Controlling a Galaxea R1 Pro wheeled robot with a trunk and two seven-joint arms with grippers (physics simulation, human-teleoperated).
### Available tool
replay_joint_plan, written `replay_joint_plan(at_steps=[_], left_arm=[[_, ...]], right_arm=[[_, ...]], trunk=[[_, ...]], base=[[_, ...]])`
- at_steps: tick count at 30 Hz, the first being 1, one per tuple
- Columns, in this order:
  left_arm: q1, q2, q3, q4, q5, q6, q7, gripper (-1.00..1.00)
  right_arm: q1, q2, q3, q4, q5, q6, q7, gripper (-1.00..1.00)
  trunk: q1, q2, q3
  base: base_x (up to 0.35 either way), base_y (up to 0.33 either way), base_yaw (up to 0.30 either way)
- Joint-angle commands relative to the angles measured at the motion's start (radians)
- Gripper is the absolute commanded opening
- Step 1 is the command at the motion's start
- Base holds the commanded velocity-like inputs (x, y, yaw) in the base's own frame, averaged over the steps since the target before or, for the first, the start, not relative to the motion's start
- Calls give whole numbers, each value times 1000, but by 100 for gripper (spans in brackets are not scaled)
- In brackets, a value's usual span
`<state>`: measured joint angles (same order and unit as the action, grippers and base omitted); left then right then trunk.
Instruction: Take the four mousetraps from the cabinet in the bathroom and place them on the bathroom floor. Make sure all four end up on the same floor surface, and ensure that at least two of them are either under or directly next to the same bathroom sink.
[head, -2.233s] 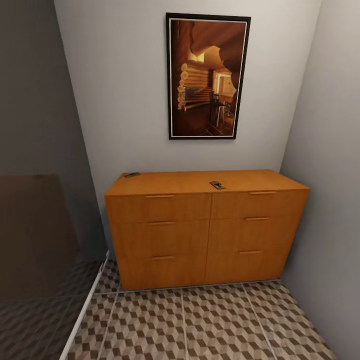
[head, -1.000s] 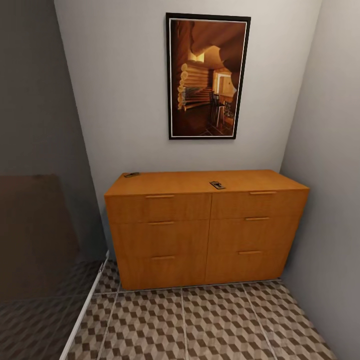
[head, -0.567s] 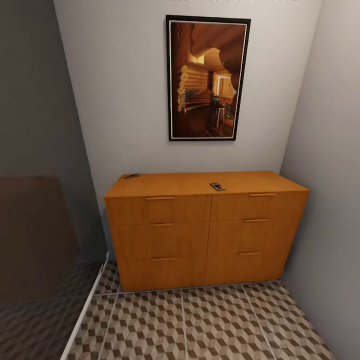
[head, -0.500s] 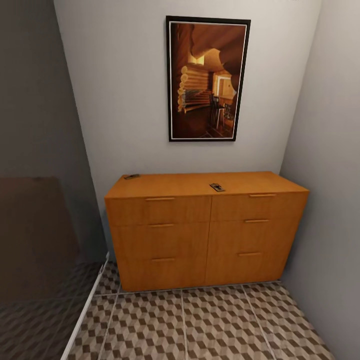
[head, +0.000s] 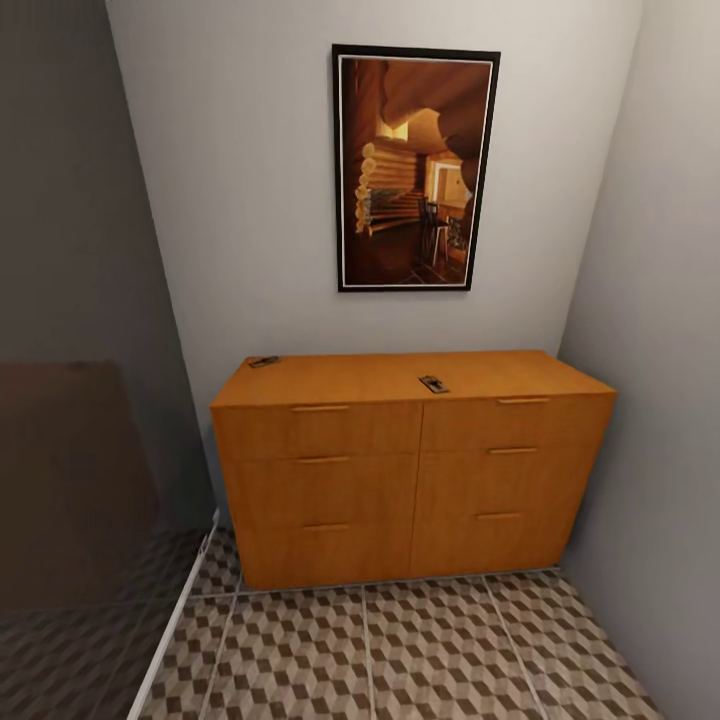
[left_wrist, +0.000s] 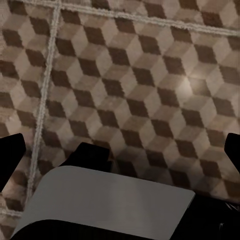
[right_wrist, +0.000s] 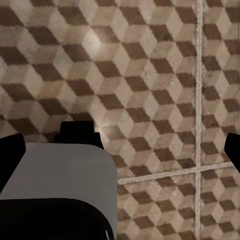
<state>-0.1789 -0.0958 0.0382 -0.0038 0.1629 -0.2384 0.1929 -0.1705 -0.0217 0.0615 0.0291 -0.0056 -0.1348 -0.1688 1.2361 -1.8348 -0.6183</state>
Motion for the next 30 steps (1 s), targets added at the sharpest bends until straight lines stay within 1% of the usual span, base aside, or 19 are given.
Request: replay_joint_plan(at_steps=[1, 6, 30], left_arm=[[-1, 0, 3, 1, 4, -4, 0, 100], [-1, 0, 3, 1, 4, -4, 0, 100], [-1, 1, 3, 1, 4, -6, -1, 100]], right_arm=[[-1, 0, 6, 3, -1, -5, -3, 100], [-1, 0, 6, 3, -1, -5, -3, 100], [-1, 9, 5, 3, -6, -2, -13, 100]], trunk=[[-4, 7, 2], [-23, 42, 18], [-23, 42, 18]], base=[[0, 0, 0], [0, 0, 0], [0, 0, 0]])
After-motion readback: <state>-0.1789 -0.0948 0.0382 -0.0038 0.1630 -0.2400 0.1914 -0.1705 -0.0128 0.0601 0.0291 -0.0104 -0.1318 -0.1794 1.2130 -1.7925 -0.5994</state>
